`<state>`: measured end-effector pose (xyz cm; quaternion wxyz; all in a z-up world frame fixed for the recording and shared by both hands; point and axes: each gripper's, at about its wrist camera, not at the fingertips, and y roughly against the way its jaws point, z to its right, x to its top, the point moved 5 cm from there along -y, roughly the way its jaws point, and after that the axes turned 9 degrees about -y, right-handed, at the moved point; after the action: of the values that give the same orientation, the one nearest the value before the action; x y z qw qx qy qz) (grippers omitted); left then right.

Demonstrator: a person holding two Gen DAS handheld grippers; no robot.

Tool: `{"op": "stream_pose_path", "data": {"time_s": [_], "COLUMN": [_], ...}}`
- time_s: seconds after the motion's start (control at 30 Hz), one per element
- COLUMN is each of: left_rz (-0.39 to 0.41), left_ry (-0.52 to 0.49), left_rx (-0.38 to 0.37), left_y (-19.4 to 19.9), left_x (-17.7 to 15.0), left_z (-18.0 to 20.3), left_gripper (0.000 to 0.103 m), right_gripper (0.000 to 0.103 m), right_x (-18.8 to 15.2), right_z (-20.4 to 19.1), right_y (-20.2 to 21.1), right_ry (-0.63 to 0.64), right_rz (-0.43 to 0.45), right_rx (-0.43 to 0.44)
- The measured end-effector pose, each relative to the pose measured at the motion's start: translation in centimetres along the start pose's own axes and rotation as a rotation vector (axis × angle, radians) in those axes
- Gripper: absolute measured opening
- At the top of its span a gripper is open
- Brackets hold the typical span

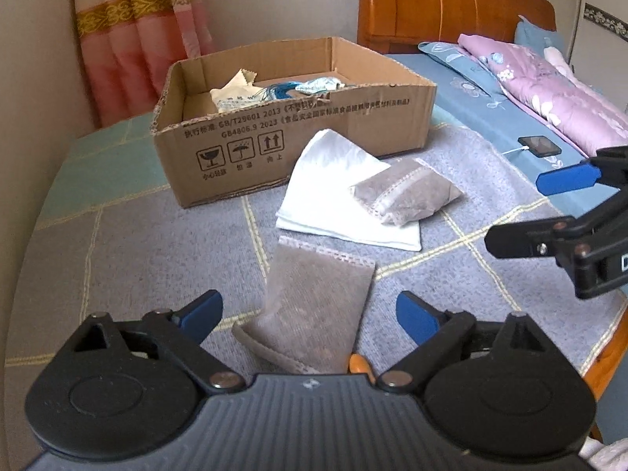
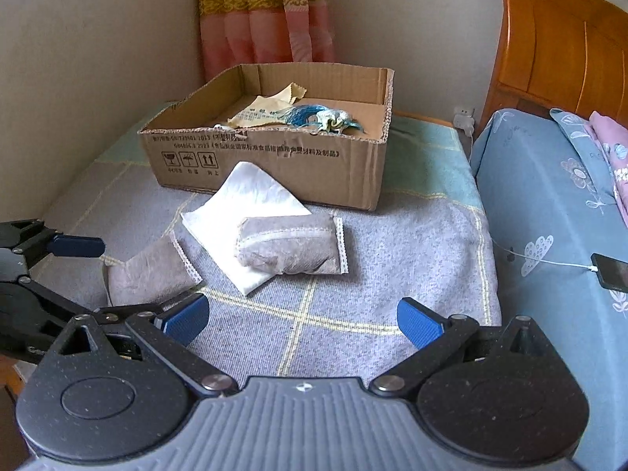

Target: Organize soft objects

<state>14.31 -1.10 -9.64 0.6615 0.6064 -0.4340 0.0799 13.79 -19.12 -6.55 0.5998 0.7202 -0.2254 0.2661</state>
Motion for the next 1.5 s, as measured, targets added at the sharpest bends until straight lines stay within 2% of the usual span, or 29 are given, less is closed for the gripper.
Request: {"op": "stream_pose_path", "data": {"time_s": [0.13, 0.27, 0.4, 0.53, 0.7, 0.97, 1.07, 1.17, 1.23, 1.27, 1.33, 1.4, 1.5], "left_rz": [-0.025, -0.021, -0.013, -0.005, -0.005, -0.001, -0.001, -0.015, -0.007, -0.005, 0.002, 0.007, 0.009], "left_ry": [-0.009, -0.036, 0.003, 0.055, 0.079, 0.103, 0.106, 0.110, 0.091, 0.081, 0.092, 0.118, 0.145], "left_rx": [-0.004, -0.019, -0.022, -0.031, 0.040, 0.056, 0.059, 0.056, 0.056, 0.056, 0.041, 0.031, 0.043], "left_y": [-0.9, -1.1, -1.2, -1.0, -0.6, -0.5, -0.5, -0.7, -0.7, -0.7, -0.7, -0.6, -0.6], "left_x": [-0.1, -0.4, -0.2, -0.3, -0.4, -0.7, -0.9, -1.2, -1.4, -1.4, -1.4, -1.3, -1.4], "left_z": [-0.1, 0.5, -0.1, -1.1, -2.5, -3.2, -3.2, -3.2, -3.1, -3.0, -3.2, -3.6, -4.4], "left_gripper": [0.077, 0.074, 0.055, 0.046, 0.042, 0.044, 0.045, 0.056, 0.057, 0.056, 0.047, 0.042, 0.041], "right_gripper": [0.103, 0.103, 0.103, 0.103, 0.103, 0.103, 0.103, 0.103, 0.103, 0.103, 0.103, 0.103, 0.103], "right_x": [-0.2, -0.4, -0.5, -0.6, -0.7, -1.1, -1.0, -0.8, -0.7, -0.7, -0.8, -1.0, -1.6], "right_z": [-0.1, -0.1, 0.0, -0.2, -0.5, -0.4, -0.5, -0.5, -0.8, -1.0, -1.6, -2.3, -4.0], "right_y": [-0.4, -0.7, -1.1, -1.5, -1.9, -3.1, -3.2, -3.3, -3.4, -3.3, -3.4, -3.5, -3.6], "right_ry": [0.004, 0.007, 0.003, 0.009, 0.014, 0.008, 0.016, 0.023, 0.030, 0.035, 0.052, 0.074, 0.132], "right_rz": [-0.013, -0.023, -0.036, -0.047, -0.056, -0.079, -0.077, -0.075, -0.071, -0.069, -0.070, -0.078, -0.096], "right_rx": [0.001, 0.001, 0.001, 0.002, 0.008, -0.007, -0.009, -0.012, -0.001, 0.011, 0.036, 0.064, 0.116]}}
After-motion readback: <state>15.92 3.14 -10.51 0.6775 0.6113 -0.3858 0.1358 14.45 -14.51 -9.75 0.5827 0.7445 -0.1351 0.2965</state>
